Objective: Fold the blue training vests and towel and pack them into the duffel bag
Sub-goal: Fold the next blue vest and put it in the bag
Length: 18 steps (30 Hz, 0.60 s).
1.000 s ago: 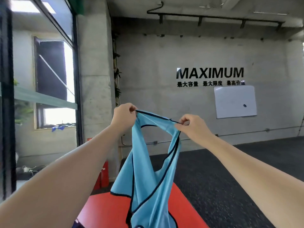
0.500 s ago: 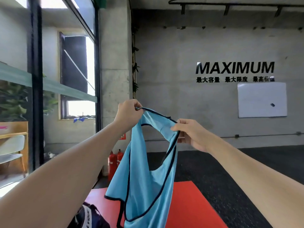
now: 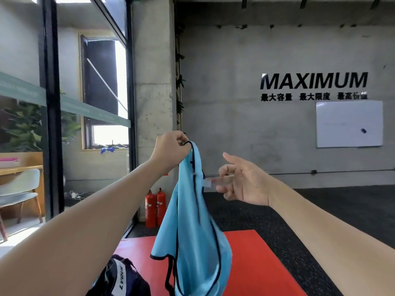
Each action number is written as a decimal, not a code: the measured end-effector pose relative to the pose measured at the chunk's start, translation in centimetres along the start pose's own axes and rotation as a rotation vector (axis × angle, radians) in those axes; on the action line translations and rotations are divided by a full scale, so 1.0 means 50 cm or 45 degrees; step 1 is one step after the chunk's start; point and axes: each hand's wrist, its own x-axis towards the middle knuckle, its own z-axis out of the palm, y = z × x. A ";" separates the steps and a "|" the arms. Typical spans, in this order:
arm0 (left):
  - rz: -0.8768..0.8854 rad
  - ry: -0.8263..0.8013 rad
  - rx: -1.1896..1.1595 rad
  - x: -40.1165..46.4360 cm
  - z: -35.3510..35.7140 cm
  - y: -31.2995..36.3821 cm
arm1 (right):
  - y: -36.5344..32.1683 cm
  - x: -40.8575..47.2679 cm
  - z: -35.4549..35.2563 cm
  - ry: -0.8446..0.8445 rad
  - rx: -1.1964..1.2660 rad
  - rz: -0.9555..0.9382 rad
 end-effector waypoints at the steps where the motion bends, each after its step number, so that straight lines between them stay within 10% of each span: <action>1: 0.007 -0.017 -0.015 -0.002 0.000 0.000 | 0.005 0.004 0.006 -0.010 0.011 0.012; 8: 0.047 -0.087 -0.053 -0.005 -0.011 -0.014 | 0.053 0.052 0.048 0.451 -0.346 -0.025; 18: -0.043 -0.140 -0.020 -0.033 -0.031 -0.049 | 0.080 0.084 0.081 0.272 -0.193 -0.097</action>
